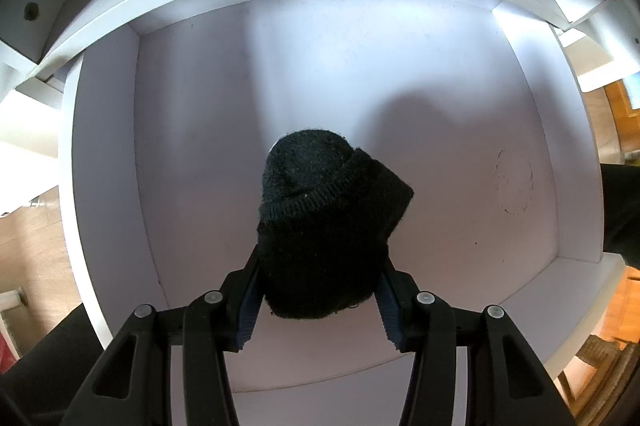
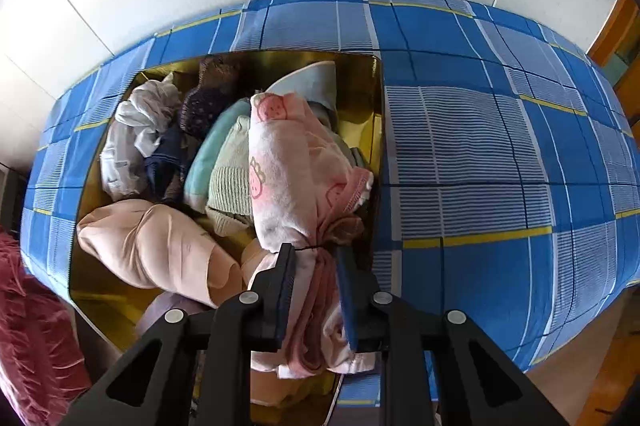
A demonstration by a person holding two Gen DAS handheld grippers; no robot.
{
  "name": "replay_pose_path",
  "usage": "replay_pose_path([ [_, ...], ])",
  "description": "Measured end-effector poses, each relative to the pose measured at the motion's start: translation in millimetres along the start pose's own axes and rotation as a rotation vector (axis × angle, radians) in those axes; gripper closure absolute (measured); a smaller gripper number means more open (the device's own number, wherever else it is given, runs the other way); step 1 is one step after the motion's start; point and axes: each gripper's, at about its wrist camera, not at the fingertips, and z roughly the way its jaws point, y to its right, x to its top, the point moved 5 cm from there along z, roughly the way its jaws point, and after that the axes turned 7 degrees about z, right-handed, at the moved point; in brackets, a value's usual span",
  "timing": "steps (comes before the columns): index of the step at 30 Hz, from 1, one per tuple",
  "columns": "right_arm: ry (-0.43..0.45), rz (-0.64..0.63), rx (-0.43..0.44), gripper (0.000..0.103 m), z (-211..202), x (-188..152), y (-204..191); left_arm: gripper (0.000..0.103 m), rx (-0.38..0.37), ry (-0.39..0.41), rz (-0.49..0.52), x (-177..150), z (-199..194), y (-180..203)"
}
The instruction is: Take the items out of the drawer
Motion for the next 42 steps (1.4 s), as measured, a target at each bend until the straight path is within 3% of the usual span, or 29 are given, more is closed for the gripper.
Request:
replay_pose_path([
  [9,0.081,-0.124,-0.072,0.083,5,17,-18,0.052,-0.015,0.010,-0.017,2,-2,-2],
  [14,0.117,-0.121,0.024,0.083,-25,6,-18,0.052,-0.007,0.003,-0.016,-1,3,-1],
  [18,0.080,-0.197,0.095,0.083,-23,-10,-38,0.052,-0.007,0.007,-0.016,-1,3,0],
  [21,0.071,-0.264,0.046,0.083,-13,-16,-48,0.052,-0.008,0.009,-0.015,-1,2,1],
  [23,0.070,-0.237,-0.011,0.085,-7,-14,-42,0.052,-0.011,0.011,-0.016,-1,1,1],
  [27,0.069,-0.200,-0.026,0.085,1,-10,-32,0.052,-0.017,0.014,-0.028,0,2,-1],
  [30,0.076,-0.224,0.048,0.080,-4,-17,-36,0.052,-0.022,0.028,-0.037,1,0,-1],
  [36,0.171,-0.195,0.185,0.074,-41,-43,-24,0.052,-0.018,0.028,-0.045,1,2,1],
  [42,0.257,-0.235,0.236,0.073,-62,-86,-6,0.052,-0.003,0.022,-0.045,1,3,3],
])
